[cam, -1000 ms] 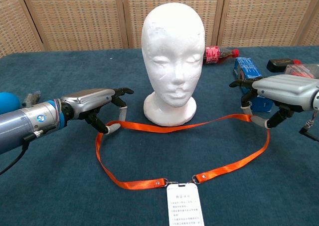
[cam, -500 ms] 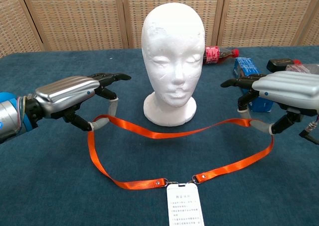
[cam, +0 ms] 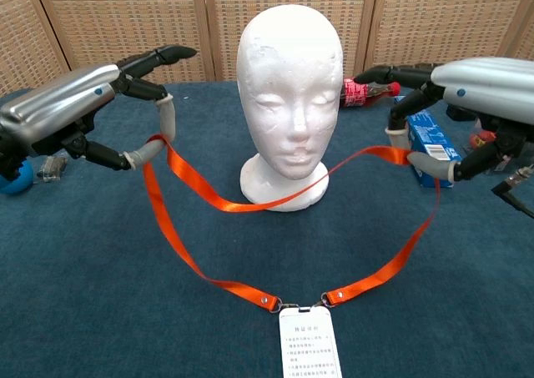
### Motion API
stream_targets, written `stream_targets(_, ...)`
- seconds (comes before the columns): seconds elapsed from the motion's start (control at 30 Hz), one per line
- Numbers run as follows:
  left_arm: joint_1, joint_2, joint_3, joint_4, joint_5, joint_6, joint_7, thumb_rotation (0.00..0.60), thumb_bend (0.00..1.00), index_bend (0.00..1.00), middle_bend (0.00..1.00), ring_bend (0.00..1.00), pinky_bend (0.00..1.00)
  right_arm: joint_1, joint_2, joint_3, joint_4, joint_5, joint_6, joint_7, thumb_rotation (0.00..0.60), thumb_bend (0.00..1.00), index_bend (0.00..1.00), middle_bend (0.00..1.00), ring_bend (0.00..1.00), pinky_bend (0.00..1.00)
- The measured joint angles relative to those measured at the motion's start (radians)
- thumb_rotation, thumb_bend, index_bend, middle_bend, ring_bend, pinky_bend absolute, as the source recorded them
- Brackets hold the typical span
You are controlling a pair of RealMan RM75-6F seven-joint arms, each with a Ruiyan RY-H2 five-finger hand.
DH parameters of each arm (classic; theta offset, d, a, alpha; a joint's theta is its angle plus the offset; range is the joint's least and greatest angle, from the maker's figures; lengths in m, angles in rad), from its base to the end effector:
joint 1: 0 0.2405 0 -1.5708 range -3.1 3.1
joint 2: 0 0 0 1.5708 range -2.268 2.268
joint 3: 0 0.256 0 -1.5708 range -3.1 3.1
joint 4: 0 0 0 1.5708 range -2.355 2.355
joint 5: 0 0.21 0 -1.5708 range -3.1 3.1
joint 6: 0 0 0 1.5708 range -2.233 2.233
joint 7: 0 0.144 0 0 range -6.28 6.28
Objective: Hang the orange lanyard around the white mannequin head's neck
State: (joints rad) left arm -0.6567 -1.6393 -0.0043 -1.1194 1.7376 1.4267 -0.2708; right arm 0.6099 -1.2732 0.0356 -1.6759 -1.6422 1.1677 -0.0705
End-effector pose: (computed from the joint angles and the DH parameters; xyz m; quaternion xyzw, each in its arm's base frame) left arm -0.1668 0.3072 0.0008 -0.7249 -0.2642 -0.5689 0.2848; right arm -0.1526 -0.2792 0.0568 0.7789 -0.2765 0.4579 0.3275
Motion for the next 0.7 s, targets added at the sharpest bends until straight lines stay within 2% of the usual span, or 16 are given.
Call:
stream_targets(0.33,-0.012,0.076,-0.105,-0.161,-0.074,0.016,-0.013,0.6,0.47,0.77,0.0,0.0,0.0,-0.007,0.115,0.1,-0.18,0.06,0.059,0.046,0.6,0.77,0.7,0.01,0.0,0.0)
stream_targets(0.5,-0.031,0.116,-0.182,-0.247,-0.165,-0.033,0.014,0.6,0.47,0.77,0.0,0.0,0.0,-0.007,0.17,0.184,-0.265,0.165,0.076,0.089,0.6,0.77,0.7,0.01,0.0,0.0)
stream_targets(0.7,-0.063,0.14,-0.236,-0.295,-0.26,-0.129,0.098,0.6,0.47,0.77,0.0,0.0,0.0,0.014,0.201,0.243,-0.299,0.316,0.027,0.118,0.6,0.77,0.7,0.01,0.0,0.0)
